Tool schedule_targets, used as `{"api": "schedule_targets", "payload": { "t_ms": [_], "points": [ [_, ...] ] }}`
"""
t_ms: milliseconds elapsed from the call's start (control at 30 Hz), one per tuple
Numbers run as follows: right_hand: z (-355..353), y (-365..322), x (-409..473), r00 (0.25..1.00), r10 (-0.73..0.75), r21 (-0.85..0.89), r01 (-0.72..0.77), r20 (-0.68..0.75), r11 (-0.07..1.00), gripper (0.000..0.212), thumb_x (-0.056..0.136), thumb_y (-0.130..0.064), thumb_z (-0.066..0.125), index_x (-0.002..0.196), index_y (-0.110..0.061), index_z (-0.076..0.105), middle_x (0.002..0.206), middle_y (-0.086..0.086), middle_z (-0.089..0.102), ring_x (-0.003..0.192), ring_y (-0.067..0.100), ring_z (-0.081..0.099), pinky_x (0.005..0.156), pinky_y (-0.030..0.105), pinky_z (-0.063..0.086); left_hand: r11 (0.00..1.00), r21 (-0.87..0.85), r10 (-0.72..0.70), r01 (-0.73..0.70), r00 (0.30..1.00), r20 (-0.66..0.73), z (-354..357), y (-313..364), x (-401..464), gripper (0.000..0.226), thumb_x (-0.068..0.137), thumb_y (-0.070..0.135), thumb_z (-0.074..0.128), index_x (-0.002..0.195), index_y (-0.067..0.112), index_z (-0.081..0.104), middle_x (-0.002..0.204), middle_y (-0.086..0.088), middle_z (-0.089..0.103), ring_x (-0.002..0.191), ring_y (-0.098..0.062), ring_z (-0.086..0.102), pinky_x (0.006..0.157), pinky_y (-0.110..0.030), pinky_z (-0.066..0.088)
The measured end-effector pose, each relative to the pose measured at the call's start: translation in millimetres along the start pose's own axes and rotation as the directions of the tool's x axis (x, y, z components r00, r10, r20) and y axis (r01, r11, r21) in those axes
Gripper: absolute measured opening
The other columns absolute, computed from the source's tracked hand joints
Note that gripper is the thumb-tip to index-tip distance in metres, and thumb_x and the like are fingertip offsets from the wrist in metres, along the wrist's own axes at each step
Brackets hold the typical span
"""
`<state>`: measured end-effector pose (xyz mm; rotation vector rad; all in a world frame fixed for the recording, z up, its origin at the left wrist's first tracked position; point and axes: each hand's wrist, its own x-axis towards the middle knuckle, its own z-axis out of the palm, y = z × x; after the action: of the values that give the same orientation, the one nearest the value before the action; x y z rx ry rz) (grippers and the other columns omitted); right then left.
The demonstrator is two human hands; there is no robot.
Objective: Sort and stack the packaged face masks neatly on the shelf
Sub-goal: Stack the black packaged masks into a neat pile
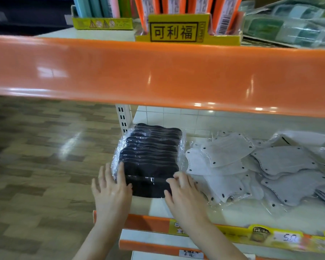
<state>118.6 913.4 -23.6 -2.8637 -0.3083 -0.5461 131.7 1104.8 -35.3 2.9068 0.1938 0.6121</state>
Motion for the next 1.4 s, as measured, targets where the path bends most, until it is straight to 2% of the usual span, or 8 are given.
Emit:
{"api": "schedule_targets", "payload": {
  "t_ms": [133,333,500,667,967,1033,1233,1400],
  "points": [
    [12,-11,2,0.987,-0.125,0.001,0.126,0.104,0.992,0.053,0.063,-0.039,0.083,0.109,-0.017,0.069,0.122,0.005,0.062,0.108,0.021,0.062,0.085,0.031,0.055,0.97,-0.02,0.243,-0.242,0.96,0.137,6,4,-2,0.053,0.079,0.044,0.049,0.12,0.012,0.058,0.118,-0.022,0.063,0.107,-0.04,0.062,0.08,-0.051,0.052],
    [25,-16,7,0.983,-0.115,-0.036,0.121,0.143,0.992,0.06,0.062,-0.044,0.083,0.113,-0.015,0.069,0.127,0.01,0.061,0.114,0.024,0.061,0.088,0.037,0.054,0.963,0.035,0.242,-0.268,0.914,0.327,8,5,7,0.063,0.077,0.053,0.037,0.112,0.013,0.069,0.117,-0.019,0.065,0.103,-0.038,0.064,0.072,-0.046,0.055],
    [32,-15,16,0.989,-0.108,-0.068,0.115,0.101,0.991,0.06,0.06,-0.046,0.083,0.109,-0.014,0.071,0.123,0.01,0.064,0.111,0.024,0.063,0.087,0.039,0.054,0.958,0.043,0.255,-0.284,0.91,0.326,11,5,18,0.059,0.077,0.051,0.04,0.109,0.012,0.07,0.116,-0.019,0.065,0.102,-0.038,0.065,0.07,-0.046,0.055],
    [39,-13,20,0.993,-0.091,-0.071,0.097,0.072,0.993,0.057,0.063,-0.046,0.082,0.11,-0.016,0.07,0.124,0.008,0.063,0.111,0.023,0.062,0.088,0.039,0.054,0.947,0.071,0.287,-0.313,0.926,0.246,17,7,25,0.056,0.063,0.046,0.083,0.106,0.012,0.072,0.112,-0.019,0.067,0.098,-0.038,0.067,0.066,-0.047,0.056],
    [18,-5,22,0.995,-0.097,0.013,0.097,-0.002,0.995,0.044,0.067,-0.035,0.08,0.108,-0.023,0.07,0.121,-0.003,0.064,0.111,0.013,0.061,0.082,0.03,0.055,0.939,-0.057,0.343,-0.338,0.929,0.138,17,27,21,0.032,0.077,0.034,0.068,0.1,0.013,0.071,0.107,-0.012,0.069,0.099,-0.034,0.066,0.07,-0.046,0.056],
    [9,5,20,0.999,-0.044,0.041,0.044,-0.015,0.998,0.042,0.065,-0.031,0.081,0.105,-0.023,0.07,0.118,-0.005,0.065,0.108,0.013,0.062,0.077,0.029,0.057,0.924,-0.134,0.373,-0.358,0.921,0.116,11,49,16,0.035,0.08,0.036,0.049,0.098,0.016,0.071,0.105,-0.007,0.07,0.099,-0.03,0.067,0.07,-0.044,0.056],
    [-16,63,5,0.993,0.087,0.046,-0.083,-0.08,0.995,0.037,0.075,-0.033,0.043,0.096,-0.02,0.07,0.108,-0.002,0.067,0.098,0.017,0.066,0.076,0.03,0.054,0.839,-0.284,0.509,-0.465,0.854,0.108,0,121,4,0.035,0.077,0.033,0.04,0.091,0.023,0.071,0.093,0.006,0.068,0.089,-0.019,0.067,0.066,-0.032,0.054],
    [-35,127,-15,0.983,0.164,-0.002,-0.164,-0.077,0.986,0.033,0.067,-0.021,0.052,0.092,-0.011,0.07,0.103,0.007,0.069,0.09,0.026,0.068,0.069,0.033,0.056,0.762,-0.346,0.606,-0.548,0.791,0.082,5,179,0,0.035,0.071,0.028,0.041,0.084,0.021,0.072,0.084,0.005,0.069,0.076,-0.019,0.067,0.061,-0.029,0.053]
  ]
}}
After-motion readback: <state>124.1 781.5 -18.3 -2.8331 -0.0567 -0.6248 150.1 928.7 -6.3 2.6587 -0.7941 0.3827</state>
